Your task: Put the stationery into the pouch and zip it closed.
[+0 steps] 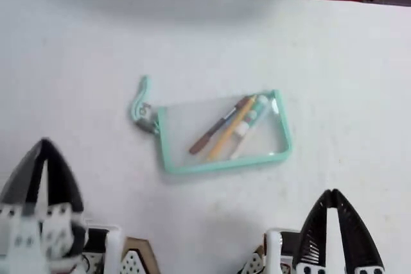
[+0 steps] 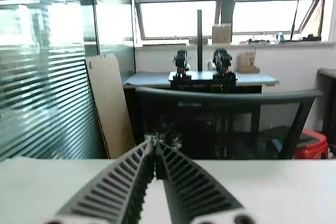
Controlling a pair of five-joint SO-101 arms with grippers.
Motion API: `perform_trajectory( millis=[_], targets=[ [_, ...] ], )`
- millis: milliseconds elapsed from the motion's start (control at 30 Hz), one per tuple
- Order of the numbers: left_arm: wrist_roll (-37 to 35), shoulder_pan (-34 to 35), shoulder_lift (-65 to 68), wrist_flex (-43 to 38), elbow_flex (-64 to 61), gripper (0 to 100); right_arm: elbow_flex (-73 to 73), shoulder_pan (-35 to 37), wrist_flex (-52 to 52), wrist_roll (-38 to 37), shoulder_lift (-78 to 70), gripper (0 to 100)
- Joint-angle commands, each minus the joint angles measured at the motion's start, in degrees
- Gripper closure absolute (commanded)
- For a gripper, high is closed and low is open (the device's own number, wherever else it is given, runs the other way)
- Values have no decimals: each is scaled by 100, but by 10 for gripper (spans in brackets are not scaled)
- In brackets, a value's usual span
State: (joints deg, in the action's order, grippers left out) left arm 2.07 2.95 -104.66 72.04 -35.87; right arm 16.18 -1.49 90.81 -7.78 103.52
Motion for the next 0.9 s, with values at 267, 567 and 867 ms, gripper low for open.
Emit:
perform_trajectory(
  millis=[267, 567, 867],
  targets=[
    [-26, 40, 4, -352, -2462, 974, 1248, 40, -286, 9, -13, 977],
    [-18, 40, 4, -378, -3930, 975, 3490, 40, -1886, 9, -13, 977],
    [-18, 48, 4, -1785, -5538, 975, 5354, 40, -3451, 9, -13, 977]
  ],
)
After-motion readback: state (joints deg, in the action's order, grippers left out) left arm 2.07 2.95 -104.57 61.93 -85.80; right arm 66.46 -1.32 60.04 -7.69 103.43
